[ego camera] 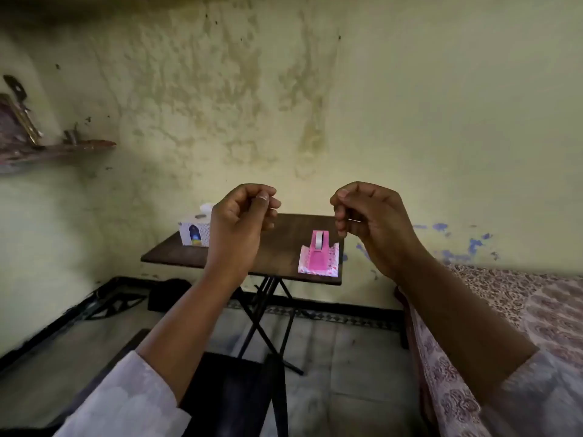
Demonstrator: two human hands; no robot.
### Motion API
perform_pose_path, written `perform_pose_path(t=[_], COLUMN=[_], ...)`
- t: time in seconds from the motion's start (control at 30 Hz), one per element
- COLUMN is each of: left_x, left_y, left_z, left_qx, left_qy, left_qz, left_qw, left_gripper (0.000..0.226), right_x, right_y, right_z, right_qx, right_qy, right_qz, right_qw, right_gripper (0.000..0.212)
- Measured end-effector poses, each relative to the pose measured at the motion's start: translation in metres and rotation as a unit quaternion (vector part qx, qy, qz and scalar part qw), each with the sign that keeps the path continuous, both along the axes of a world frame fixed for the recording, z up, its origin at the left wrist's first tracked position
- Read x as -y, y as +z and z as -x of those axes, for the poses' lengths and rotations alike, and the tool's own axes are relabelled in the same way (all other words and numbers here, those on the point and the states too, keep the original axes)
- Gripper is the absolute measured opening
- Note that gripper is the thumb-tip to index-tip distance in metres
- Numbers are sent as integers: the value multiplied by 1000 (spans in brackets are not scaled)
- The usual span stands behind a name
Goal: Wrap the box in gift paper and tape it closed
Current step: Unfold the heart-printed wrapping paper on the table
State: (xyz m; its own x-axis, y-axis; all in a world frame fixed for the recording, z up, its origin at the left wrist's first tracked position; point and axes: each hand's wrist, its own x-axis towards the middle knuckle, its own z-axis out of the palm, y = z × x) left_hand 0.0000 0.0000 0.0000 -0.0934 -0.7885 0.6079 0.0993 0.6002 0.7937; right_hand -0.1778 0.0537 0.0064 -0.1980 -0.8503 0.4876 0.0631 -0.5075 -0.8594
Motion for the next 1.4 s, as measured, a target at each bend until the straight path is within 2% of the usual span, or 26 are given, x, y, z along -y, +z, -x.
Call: perform_pose_path(t=[0.13, 0.43, 0.6, 0.73, 0.97, 1.2, 1.4], left_x=[33, 154, 212, 246, 326, 431, 482], left_y=[-34, -99, -123, -142, -164, -177, -186], left_z=[13, 46, 66, 81, 109, 148, 172], left_qx=[-26, -15, -9, -28, -33, -2, 27], left_qy=[-8, 5, 14, 16, 37, 92, 139], left_qz=[-36, -99, -147, -203, -229, -241, -277], left_qw=[999, 995, 989, 979, 972, 966, 950], left_gripper=[16, 18, 19, 17, 16, 19, 22], right_x=[36, 160, 223, 269, 358, 471, 533], right_y=[-35, -106, -128, -143, -168, -182, -192], right_z=[20, 49, 66, 76, 106, 138, 166], right_qx=[3, 43, 64, 70, 72, 36, -8], right_qy=[-8, 0, -4, -3, -1, 29, 56], right_qz=[-30, -110, -151, -168, -212, -230, -269], right_qw=[1000, 993, 986, 983, 975, 972, 962], right_gripper=[22, 28, 26, 32, 32, 24, 26])
